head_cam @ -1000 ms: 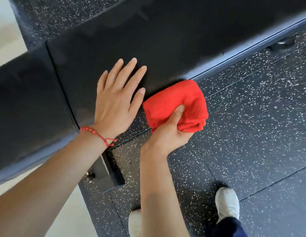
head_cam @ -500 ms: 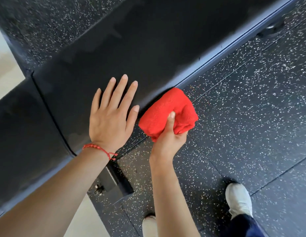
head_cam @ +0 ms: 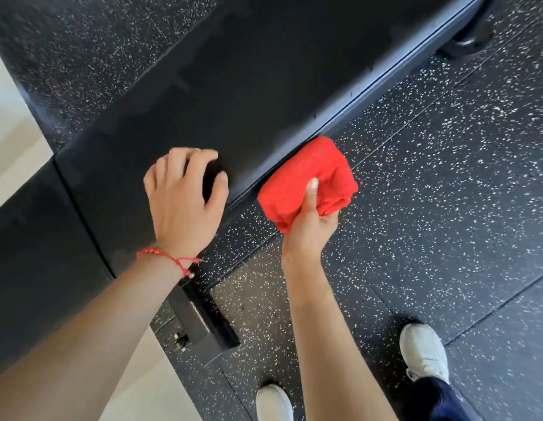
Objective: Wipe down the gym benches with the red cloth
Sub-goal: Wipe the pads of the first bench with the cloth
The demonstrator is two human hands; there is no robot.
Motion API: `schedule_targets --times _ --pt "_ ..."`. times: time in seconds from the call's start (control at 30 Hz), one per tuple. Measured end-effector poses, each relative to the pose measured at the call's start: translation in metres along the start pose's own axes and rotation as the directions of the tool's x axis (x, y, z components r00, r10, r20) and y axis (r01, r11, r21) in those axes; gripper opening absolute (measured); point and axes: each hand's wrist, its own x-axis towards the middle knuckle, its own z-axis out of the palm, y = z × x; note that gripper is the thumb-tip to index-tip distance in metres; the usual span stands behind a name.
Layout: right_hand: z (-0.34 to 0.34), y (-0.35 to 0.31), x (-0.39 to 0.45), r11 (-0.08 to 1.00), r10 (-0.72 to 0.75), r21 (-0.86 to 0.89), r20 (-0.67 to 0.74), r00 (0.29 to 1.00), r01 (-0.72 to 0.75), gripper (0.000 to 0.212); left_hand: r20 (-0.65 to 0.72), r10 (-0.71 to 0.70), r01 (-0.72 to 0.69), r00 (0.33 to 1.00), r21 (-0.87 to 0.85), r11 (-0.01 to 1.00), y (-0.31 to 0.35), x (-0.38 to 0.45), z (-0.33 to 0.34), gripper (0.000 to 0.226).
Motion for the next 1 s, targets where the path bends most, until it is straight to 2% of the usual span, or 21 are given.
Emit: schedule_targets --times 0.07,0.13,0.2,0.27,0.37,0.5,0.67,0.77,0.83,0.9,1.0 --pt "-0.002 0.003 -0.002 1.0 -0.009 0.011 0.018 1.0 0.008 0.048 -0.022 -0.006 0.005 1.0 -0.037 0.999 0.023 0.023 0.004 0.041" --pt "-0.004 0.003 0.001 1.0 -0.018 -0.005 0.028 0.999 0.018 0.05 0.022 0.095 -0.094 0.995 -0.05 0.994 0.042 0.048 0.014 0.046" --pt "-0.008 0.002 0.007 0.999 -0.025 -0.042 0.042 0.999 0.027 0.042 0.101 0.224 -0.223 0.969 -0.021 0.975 0.05 0.067 0.025 0.048" --pt "-0.013 0.0 0.011 0.998 -0.036 -0.048 0.08 0.996 0.04 0.031 0.145 0.296 -0.298 0.944 -0.01 0.955 0.049 0.076 0.033 0.048" --pt "-0.014 -0.005 0.018 0.999 -0.035 -0.03 0.125 0.992 0.039 0.023 0.14 0.299 -0.298 0.944 -0.027 0.954 0.045 0.077 0.034 0.048" --pt "-0.012 -0.007 0.019 0.998 -0.057 -0.007 0.104 0.993 0.058 0.023 0.14 0.297 -0.294 0.945 -0.04 0.955 0.046 0.077 0.033 0.047" --pt "0.0 -0.013 0.034 0.986 -0.04 0.16 -0.012 0.999 0.041 0.025 0.126 0.307 -0.306 0.943 -0.03 0.952 0.043 0.077 0.037 0.046" --pt "0.005 -0.001 0.029 0.986 0.038 0.162 -0.06 0.997 -0.028 0.031 0.123 0.312 -0.311 0.942 -0.031 0.95 0.044 0.078 0.037 0.045" --pt "0.003 0.01 0.014 0.986 0.097 0.14 -0.027 0.995 -0.092 0.032 0.124 0.312 -0.311 0.942 -0.026 0.95 0.044 0.077 0.037 0.046" --pt "-0.003 0.014 0.007 0.984 0.147 0.1 0.008 0.989 -0.148 0.023 0.127 0.306 -0.305 0.944 -0.025 0.952 0.044 0.077 0.036 0.046" --pt "-0.005 0.001 0.018 0.985 0.121 0.124 0.026 0.992 -0.123 0.018 0.133 0.299 -0.3 0.945 -0.017 0.954 0.044 0.076 0.035 0.046"
